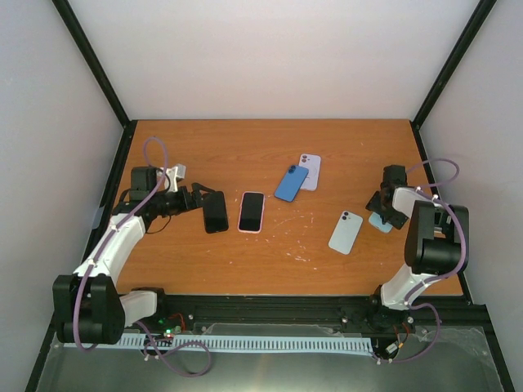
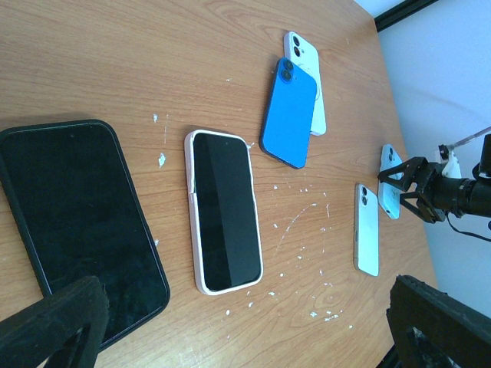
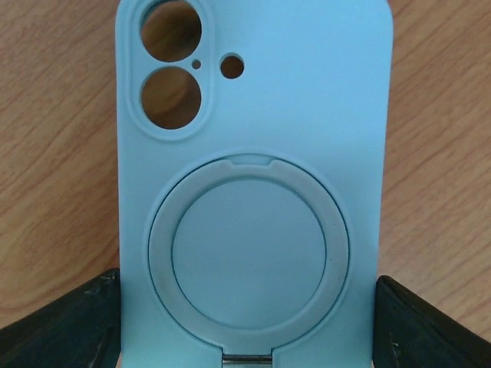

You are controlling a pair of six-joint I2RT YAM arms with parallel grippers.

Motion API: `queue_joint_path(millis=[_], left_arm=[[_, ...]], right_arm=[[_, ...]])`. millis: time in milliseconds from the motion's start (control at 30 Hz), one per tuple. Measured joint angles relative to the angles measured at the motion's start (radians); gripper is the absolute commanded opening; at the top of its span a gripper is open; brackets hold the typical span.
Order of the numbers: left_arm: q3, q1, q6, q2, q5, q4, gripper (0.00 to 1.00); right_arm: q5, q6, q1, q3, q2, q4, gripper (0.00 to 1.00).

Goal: Put the phone into the phone case

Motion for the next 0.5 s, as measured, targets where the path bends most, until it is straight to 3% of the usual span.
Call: queue_joint_path(millis=[200,500], left_arm=[[0.0,0.0,0.0,-0.006,-0.002,-0.004,0.99],[-0.022,0.0,-0.032,-0.032,0.059,0.018,0.97]], right_arm=[[-0.008,-0.001,0.0,-0.004,-0.005,0.006,0.63],[-0.178,-0.005,0.006,-0.073,-0.177,-0.026,0.6]])
